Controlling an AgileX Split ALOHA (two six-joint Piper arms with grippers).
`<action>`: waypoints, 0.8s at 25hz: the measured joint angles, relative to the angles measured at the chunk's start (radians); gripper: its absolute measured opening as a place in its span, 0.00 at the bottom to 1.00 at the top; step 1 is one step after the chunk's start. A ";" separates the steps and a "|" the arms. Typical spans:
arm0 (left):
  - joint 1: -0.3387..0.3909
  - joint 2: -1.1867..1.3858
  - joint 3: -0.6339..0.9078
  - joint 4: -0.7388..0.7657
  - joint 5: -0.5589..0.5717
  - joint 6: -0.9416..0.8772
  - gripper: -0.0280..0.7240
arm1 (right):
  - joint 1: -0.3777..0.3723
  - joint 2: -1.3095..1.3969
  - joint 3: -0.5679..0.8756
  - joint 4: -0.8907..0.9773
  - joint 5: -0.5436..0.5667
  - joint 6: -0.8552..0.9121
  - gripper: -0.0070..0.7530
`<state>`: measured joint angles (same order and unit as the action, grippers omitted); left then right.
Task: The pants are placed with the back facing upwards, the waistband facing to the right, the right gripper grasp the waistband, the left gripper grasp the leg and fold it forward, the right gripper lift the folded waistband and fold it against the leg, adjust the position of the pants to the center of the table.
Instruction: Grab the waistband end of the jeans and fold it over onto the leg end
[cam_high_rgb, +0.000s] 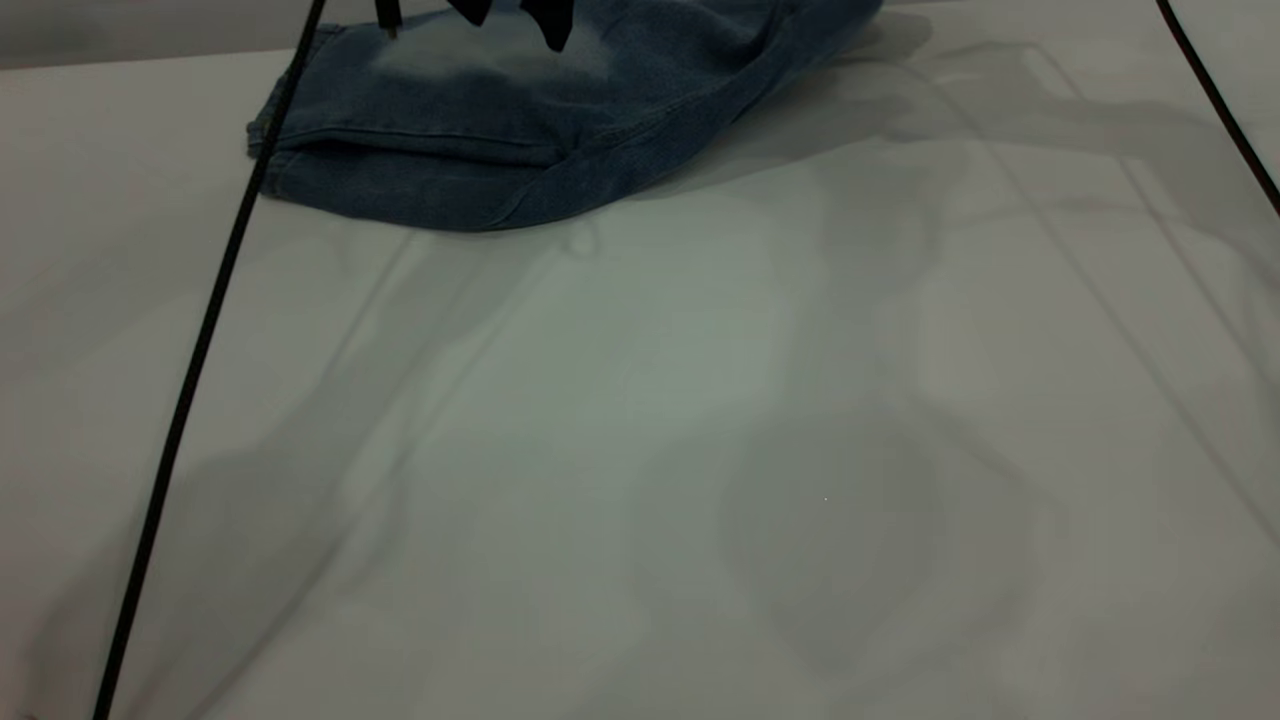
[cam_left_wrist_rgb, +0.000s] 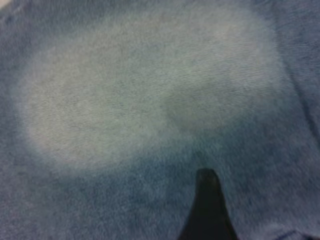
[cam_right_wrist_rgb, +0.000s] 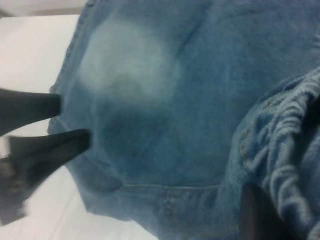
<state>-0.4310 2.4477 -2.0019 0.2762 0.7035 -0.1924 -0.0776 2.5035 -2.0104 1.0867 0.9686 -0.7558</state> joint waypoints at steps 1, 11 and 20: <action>0.000 0.021 -0.025 -0.007 0.011 0.000 0.70 | 0.004 -0.006 0.000 0.000 0.008 0.006 0.10; 0.000 0.234 -0.317 -0.105 0.169 0.072 0.70 | 0.029 -0.046 0.000 -0.045 0.025 0.042 0.10; 0.000 0.267 -0.328 -0.099 0.172 0.072 0.70 | 0.062 -0.076 0.000 -0.012 0.062 0.041 0.10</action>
<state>-0.4310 2.7148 -2.3297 0.1771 0.8758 -0.1201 -0.0151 2.4277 -2.0104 1.0747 1.0307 -0.7146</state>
